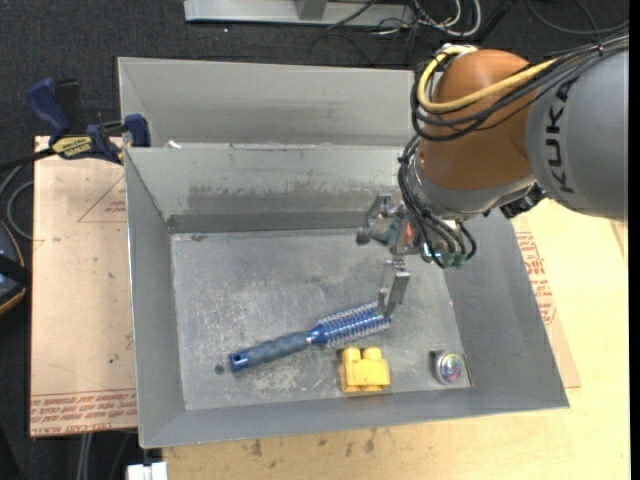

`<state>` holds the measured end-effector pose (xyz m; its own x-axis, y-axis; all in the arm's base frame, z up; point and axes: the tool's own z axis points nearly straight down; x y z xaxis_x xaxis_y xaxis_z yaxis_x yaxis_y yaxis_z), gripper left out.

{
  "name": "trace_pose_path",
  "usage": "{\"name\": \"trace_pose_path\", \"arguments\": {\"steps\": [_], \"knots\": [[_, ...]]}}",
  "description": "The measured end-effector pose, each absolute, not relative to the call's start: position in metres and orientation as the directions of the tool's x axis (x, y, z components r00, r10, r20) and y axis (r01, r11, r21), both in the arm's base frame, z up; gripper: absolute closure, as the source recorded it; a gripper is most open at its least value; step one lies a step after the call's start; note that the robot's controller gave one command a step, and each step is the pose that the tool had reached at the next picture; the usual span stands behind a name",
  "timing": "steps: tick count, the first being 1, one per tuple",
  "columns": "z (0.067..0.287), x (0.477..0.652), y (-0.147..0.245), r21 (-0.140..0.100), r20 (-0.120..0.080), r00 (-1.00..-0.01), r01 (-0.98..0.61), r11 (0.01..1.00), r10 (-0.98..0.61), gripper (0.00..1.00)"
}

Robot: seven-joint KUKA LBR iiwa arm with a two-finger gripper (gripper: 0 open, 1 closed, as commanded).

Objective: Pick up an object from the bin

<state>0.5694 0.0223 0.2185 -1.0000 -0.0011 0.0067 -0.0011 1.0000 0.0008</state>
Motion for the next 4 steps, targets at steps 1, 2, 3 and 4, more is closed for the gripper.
{"name": "trace_pose_path", "arguments": {"steps": [1, 2, 3, 4], "knots": [[0.086, 0.544, 0.027, 0.001, -0.014, -0.999, -0.050, 0.999, -0.050, 0.00], [0.106, 0.534, 0.031, 0.001, -0.003, -0.991, -0.131, 0.991, -0.131, 0.00], [0.100, 0.536, 0.032, 0.001, -0.003, -0.948, -0.318, 0.948, -0.318, 0.00], [0.077, 0.552, 0.021, 0.003, -0.006, -0.907, -0.421, 0.907, -0.421, 0.00]]}}
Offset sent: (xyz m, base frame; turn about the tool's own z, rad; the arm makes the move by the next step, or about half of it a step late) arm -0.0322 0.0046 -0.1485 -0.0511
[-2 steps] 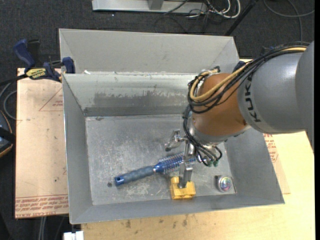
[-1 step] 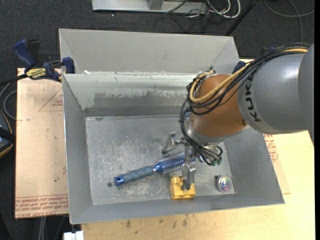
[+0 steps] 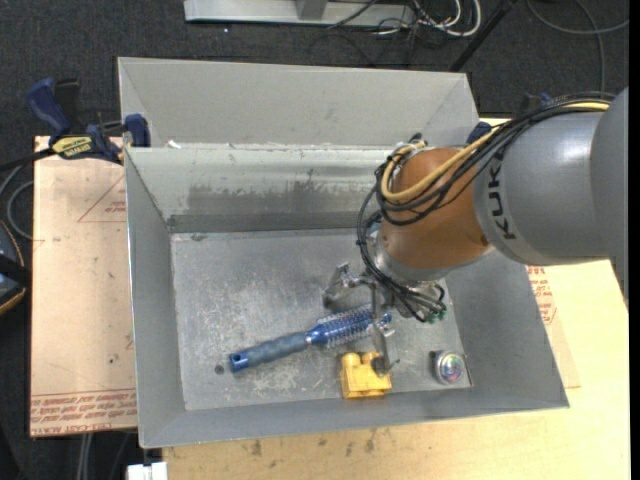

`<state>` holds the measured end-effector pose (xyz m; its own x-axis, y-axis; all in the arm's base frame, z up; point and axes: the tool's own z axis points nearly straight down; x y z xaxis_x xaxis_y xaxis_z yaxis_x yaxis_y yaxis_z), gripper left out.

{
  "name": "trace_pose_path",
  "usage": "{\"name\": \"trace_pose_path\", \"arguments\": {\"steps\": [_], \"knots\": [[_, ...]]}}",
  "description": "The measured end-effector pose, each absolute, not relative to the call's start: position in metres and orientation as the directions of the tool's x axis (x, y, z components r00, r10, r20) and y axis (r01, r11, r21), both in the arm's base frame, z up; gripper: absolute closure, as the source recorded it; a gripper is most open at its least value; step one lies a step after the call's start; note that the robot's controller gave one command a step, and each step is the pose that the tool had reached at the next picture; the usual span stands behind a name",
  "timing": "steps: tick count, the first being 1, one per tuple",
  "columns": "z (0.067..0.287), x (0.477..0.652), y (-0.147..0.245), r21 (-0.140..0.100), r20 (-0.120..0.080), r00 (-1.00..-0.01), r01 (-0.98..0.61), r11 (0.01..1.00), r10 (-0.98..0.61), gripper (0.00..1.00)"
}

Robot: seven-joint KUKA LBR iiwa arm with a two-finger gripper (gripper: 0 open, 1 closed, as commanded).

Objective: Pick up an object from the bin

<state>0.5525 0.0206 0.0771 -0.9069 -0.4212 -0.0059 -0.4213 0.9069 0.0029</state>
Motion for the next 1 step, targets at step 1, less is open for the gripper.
{"name": "trace_pose_path", "arguments": {"steps": [1], "knots": [[0.0806, 0.5552, 0.0220, 0.000, -0.007, -0.907, -0.421, 0.907, -0.420, 0.00]]}}
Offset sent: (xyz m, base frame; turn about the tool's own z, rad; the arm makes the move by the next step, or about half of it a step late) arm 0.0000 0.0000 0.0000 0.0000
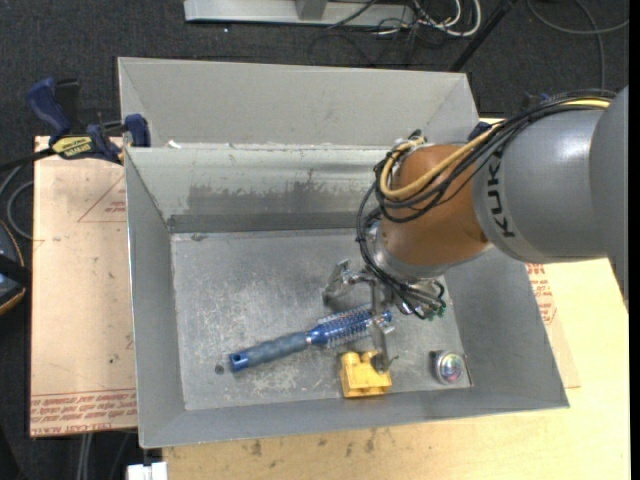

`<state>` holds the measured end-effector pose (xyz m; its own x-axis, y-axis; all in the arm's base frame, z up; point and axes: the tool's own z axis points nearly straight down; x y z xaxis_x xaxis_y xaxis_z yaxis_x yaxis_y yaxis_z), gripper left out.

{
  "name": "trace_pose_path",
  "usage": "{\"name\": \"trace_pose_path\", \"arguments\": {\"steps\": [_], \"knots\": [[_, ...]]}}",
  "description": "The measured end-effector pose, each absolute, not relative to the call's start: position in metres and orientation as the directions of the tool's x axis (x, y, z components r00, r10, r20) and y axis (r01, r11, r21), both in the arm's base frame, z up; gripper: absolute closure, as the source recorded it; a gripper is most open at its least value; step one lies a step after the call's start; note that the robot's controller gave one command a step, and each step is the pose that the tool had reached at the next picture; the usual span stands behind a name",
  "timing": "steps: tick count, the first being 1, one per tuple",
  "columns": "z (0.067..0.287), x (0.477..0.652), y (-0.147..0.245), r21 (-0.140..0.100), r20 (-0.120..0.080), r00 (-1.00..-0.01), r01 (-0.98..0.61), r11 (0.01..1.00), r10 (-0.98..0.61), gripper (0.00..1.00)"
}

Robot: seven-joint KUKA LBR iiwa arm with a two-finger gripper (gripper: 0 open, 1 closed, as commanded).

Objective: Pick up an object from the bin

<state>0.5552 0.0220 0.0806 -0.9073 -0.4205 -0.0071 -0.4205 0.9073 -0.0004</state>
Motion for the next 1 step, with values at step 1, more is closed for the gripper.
{"name": "trace_pose_path", "arguments": {"steps": [1], "knots": [[0.0797, 0.5555, 0.0216, -0.001, -0.010, -0.908, -0.418, 0.908, -0.418, 1.00]]}}
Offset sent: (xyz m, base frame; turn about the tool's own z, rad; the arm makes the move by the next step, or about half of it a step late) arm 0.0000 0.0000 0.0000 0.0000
